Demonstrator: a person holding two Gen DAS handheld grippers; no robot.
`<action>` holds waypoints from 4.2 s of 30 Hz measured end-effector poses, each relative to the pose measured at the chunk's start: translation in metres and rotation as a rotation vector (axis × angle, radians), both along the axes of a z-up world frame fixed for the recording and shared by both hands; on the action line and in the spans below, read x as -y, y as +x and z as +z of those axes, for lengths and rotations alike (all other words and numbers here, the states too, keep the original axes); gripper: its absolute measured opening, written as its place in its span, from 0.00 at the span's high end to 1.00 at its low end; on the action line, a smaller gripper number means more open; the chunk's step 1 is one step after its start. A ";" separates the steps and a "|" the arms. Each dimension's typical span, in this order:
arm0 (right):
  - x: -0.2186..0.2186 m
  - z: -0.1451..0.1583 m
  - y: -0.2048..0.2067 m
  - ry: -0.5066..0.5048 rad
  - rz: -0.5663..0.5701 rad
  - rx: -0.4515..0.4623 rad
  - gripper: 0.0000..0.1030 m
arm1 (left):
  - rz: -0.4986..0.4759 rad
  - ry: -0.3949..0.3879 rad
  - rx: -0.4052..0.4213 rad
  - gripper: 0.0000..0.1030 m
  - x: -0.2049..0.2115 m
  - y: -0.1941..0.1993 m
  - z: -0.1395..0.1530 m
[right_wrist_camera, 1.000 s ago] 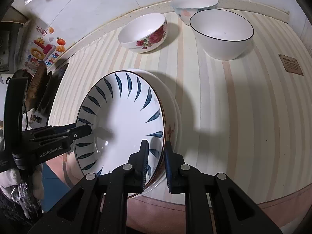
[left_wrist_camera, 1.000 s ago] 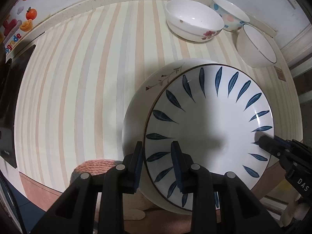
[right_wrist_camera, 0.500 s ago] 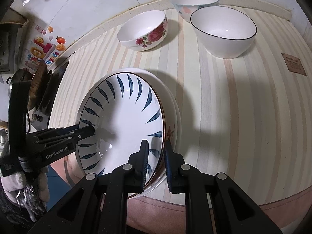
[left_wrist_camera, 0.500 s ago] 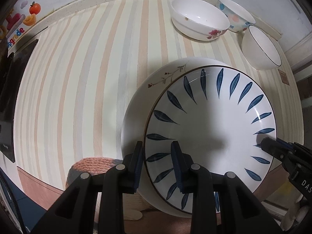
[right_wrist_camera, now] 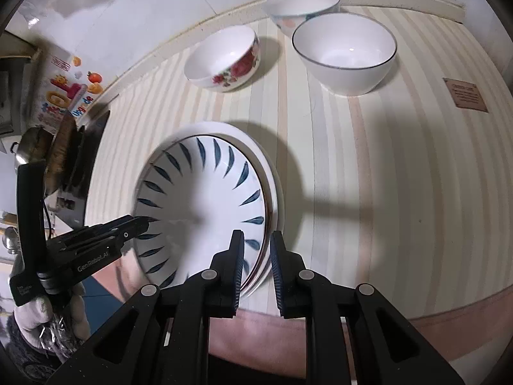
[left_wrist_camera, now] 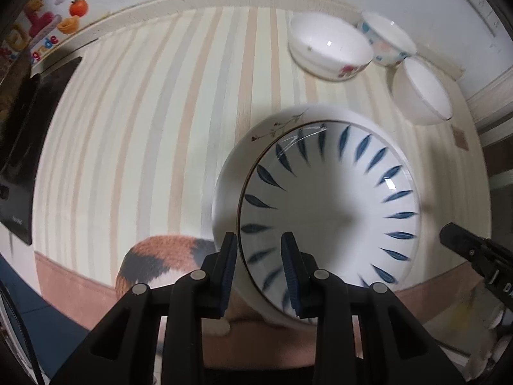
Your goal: Organize plates and bowls
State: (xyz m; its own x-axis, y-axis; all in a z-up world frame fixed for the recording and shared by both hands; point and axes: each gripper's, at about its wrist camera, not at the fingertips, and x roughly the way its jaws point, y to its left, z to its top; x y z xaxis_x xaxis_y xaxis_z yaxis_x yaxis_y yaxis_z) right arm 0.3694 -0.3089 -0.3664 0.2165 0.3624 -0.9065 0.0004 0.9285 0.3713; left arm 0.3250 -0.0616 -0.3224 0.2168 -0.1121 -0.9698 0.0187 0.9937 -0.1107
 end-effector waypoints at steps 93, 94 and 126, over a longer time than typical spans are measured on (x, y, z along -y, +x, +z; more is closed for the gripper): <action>0.120 0.034 0.015 -0.054 -0.100 0.020 0.86 | -0.213 -0.189 0.007 0.82 0.169 0.064 0.026; 0.124 0.027 0.013 -0.058 -0.100 0.010 0.86 | -0.215 -0.185 0.001 0.82 0.171 0.062 0.021; 0.164 -0.044 0.015 -0.021 -0.135 -0.178 0.83 | -0.273 -0.100 -0.142 0.82 0.217 0.056 -0.025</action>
